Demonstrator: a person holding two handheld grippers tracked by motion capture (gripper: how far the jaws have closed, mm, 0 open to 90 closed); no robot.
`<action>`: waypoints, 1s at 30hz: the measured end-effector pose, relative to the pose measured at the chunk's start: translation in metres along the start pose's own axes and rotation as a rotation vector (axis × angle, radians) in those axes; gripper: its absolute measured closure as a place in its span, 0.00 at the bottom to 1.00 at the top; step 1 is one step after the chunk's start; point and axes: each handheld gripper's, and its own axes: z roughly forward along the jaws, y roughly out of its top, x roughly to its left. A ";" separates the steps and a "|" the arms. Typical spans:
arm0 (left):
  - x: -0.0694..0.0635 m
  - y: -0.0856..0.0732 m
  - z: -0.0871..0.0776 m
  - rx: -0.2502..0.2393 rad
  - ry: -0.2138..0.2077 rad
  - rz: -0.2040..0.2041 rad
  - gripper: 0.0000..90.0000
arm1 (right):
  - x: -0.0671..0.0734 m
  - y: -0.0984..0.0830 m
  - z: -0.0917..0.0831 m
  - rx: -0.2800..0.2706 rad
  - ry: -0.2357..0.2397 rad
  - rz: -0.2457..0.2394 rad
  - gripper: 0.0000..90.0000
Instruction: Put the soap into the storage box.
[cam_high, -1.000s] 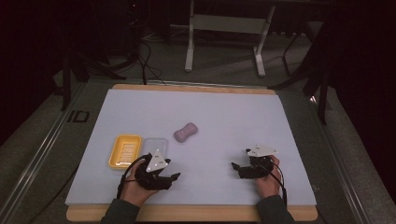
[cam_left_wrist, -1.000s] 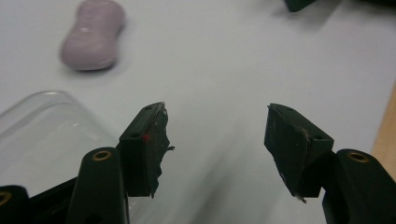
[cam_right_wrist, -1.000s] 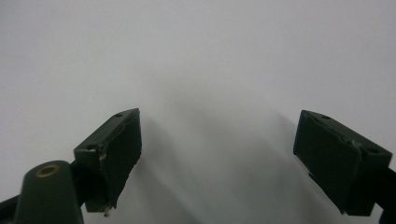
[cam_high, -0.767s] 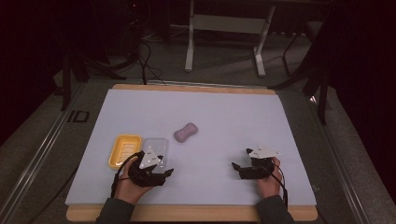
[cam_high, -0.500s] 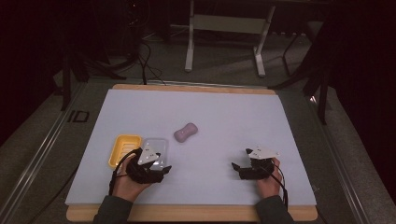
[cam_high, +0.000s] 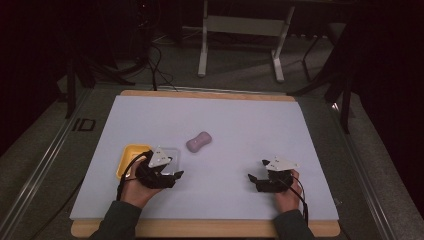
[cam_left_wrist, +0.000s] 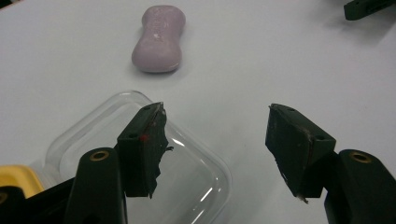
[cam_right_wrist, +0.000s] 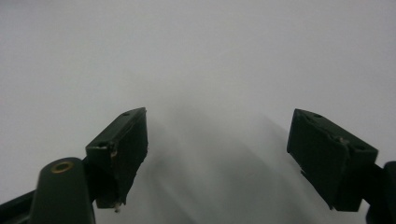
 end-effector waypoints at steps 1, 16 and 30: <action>0.000 0.000 0.000 0.000 0.000 0.000 0.42 | 0.000 0.000 0.000 0.000 0.000 0.001 0.26; 0.011 0.016 0.008 0.016 -0.003 0.012 0.43 | 0.000 0.000 -0.001 -0.007 0.011 -0.002 0.26; 0.018 0.028 0.016 0.029 -0.001 0.020 0.43 | 0.000 0.000 -0.001 -0.008 0.018 -0.010 0.26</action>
